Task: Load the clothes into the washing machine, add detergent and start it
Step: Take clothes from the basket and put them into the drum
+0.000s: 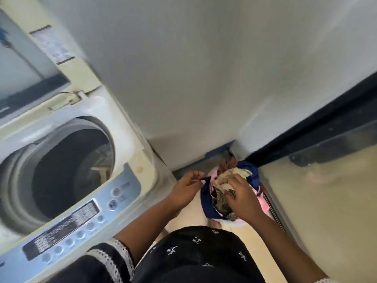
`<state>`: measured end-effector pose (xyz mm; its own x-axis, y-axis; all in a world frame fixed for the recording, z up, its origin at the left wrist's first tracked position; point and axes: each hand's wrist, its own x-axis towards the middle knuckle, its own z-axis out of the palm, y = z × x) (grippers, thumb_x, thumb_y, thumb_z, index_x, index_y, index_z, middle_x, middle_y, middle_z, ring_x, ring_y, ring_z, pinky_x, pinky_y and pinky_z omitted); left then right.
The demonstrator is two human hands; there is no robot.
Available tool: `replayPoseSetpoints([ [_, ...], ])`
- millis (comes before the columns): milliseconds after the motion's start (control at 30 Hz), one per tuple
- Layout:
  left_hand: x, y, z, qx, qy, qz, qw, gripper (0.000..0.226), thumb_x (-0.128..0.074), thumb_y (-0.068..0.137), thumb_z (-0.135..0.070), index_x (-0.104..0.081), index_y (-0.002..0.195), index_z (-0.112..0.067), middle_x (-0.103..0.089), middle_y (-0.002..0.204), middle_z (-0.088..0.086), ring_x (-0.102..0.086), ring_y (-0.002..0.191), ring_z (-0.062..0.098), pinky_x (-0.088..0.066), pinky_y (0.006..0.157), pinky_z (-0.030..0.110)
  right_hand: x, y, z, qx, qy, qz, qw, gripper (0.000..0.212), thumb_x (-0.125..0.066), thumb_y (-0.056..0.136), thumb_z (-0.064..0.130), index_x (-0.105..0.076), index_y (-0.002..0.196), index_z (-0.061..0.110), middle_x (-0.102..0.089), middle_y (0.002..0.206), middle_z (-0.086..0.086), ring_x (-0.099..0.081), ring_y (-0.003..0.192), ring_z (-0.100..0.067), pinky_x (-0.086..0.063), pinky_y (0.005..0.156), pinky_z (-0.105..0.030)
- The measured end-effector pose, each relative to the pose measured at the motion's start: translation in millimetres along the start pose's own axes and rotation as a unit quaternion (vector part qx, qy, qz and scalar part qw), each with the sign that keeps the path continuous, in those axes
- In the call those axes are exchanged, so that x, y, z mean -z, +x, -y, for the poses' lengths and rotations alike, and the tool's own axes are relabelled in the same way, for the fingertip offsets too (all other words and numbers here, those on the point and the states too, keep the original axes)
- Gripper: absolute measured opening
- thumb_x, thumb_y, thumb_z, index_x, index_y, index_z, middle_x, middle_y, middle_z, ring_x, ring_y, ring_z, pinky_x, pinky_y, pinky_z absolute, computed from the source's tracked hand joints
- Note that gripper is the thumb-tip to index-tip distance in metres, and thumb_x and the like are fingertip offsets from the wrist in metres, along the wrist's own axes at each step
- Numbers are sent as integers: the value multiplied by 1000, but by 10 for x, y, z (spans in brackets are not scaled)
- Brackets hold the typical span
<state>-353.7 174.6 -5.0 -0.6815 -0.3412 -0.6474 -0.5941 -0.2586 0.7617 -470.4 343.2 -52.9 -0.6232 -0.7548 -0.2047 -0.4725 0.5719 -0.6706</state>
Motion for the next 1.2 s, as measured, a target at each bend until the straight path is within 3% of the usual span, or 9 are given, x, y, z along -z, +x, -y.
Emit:
replayPoseSetpoints([
  [100,-355,286,207,39,55,6,998,15,-54,98,-9,-57,112,-15,-56,100,-7,-55,85,5,-42,57,1,-19,-111,-596,-81,-15,81,993,34,-67,79,2,-68,110,14,-57,117,-4,-55,109,-24,-41,88,-25],
  [233,-670,690,504,51,123,25,991,16,-56,96,-3,-56,110,-10,-55,88,-8,-52,73,-1,-41,56,3,-170,-89,-1248,-127,-40,160,978,35,-66,82,8,-64,115,18,-51,127,-6,-53,116,-26,-48,93,-38],
  [433,-989,1389,1028,74,186,52,978,25,-60,93,-14,-60,117,-9,-59,115,9,-58,100,21,-49,87,31,-541,380,-2077,-138,-138,282,939,47,-65,84,20,-56,131,22,-43,139,-8,-51,124,-32,-50,94,-41],
  [533,-1060,1717,1292,82,211,60,972,38,-61,83,-30,-63,118,-14,-59,119,6,-57,108,18,-48,93,29,-751,714,-2385,-146,-192,298,923,50,-60,88,19,-50,137,21,-42,139,-11,-45,130,-35,-46,101,-41],
  [667,-1095,2021,1500,86,224,51,969,30,-60,92,-17,-60,120,-9,-58,122,3,-53,113,17,-46,97,29,-1055,1052,-2731,-154,-274,360,878,56,-57,91,23,-42,143,37,-7,162,-15,-13,148,-40,-28,117,-49],
  [767,-1063,2151,1658,83,218,38,972,28,-57,95,-12,-59,123,-8,-56,122,3,-52,110,14,-41,91,19,-1275,1120,-2906,-148,-293,405,853,57,-57,91,26,-42,144,39,10,164,-14,6,151,-38,-18,119,-55],
  [967,-893,1984,1896,99,251,21,963,32,-54,98,-17,-53,130,-18,-48,129,5,-49,114,17,-36,93,20,-1479,804,-2869,-193,-235,395,867,83,-60,87,24,-17,155,8,-2,165,-4,-8,151,-27,-14,122,-50],
  [1100,-853,1774,1880,99,238,34,966,32,-56,98,-18,-54,129,-20,-50,130,3,-51,118,17,-40,99,25,-1427,616,-2774,-175,-204,374,887,78,-60,88,22,-22,155,12,-2,166,-3,-11,151,-26,-22,120,-42],
  [1200,-846,1733,1886,86,218,34,972,29,-55,98,-18,-56,127,-21,-52,132,-1,-51,117,13,-43,100,25,-1383,721,-2844,-199,-225,333,894,67,-60,87,24,-36,149,28,12,165,-7,0,152,-34,-13,120,-54],
])
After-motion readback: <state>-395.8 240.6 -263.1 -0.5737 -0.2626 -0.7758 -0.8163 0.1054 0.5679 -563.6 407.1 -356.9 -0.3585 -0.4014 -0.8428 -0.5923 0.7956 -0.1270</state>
